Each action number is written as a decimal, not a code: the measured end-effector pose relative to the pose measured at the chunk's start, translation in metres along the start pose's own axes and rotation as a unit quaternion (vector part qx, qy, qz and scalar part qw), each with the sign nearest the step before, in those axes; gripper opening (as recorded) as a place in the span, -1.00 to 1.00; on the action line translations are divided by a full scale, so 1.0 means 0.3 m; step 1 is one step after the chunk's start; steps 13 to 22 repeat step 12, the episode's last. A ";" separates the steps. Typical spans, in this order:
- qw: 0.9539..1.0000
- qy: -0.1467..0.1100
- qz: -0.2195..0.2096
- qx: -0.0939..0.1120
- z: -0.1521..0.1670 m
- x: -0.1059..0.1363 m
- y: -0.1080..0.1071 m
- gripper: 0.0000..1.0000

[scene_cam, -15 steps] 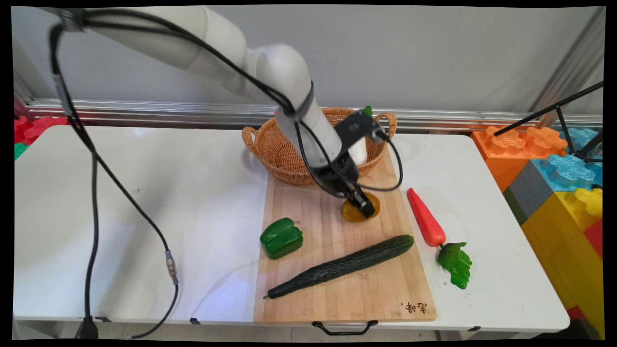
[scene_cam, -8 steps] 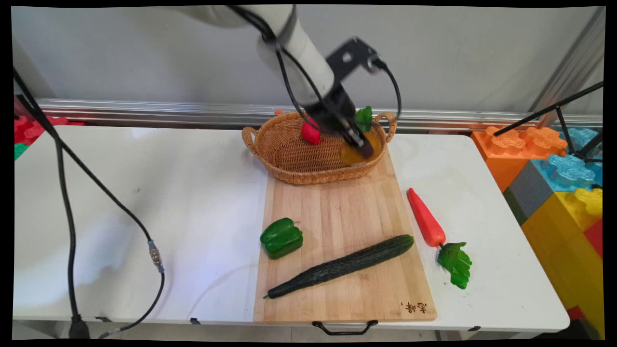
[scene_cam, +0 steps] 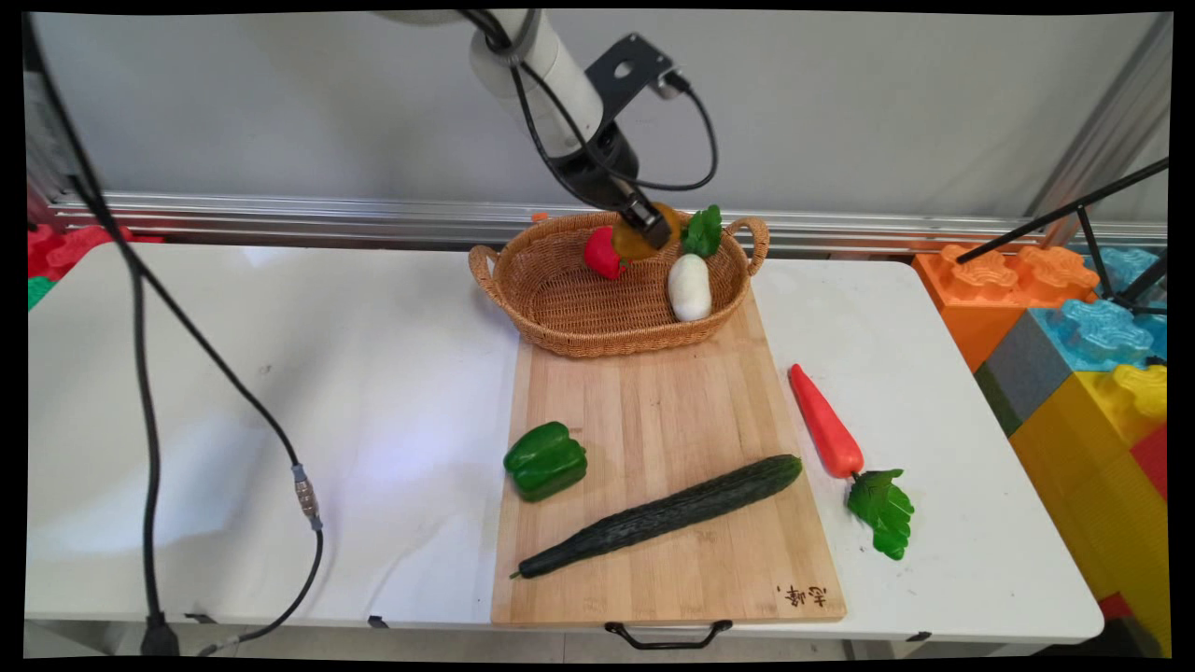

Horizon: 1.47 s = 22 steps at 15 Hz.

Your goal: Place the picked object in the vegetable basket

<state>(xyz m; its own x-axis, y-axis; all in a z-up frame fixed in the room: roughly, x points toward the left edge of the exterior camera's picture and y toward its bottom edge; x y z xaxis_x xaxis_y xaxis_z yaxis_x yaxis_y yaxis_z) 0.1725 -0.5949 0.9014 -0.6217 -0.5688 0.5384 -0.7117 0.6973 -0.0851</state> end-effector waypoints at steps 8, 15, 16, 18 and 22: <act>1.000 -0.020 -0.017 -0.017 0.295 -0.086 -0.115 -1.00; 1.000 -0.016 -0.010 -0.025 0.344 -0.080 -0.138 1.00; 1.000 -0.016 -0.010 -0.025 0.344 -0.080 -0.138 1.00; 1.000 -0.016 -0.010 -0.025 0.344 -0.080 -0.138 1.00; 1.000 -0.016 -0.010 -0.025 0.344 -0.080 -0.138 1.00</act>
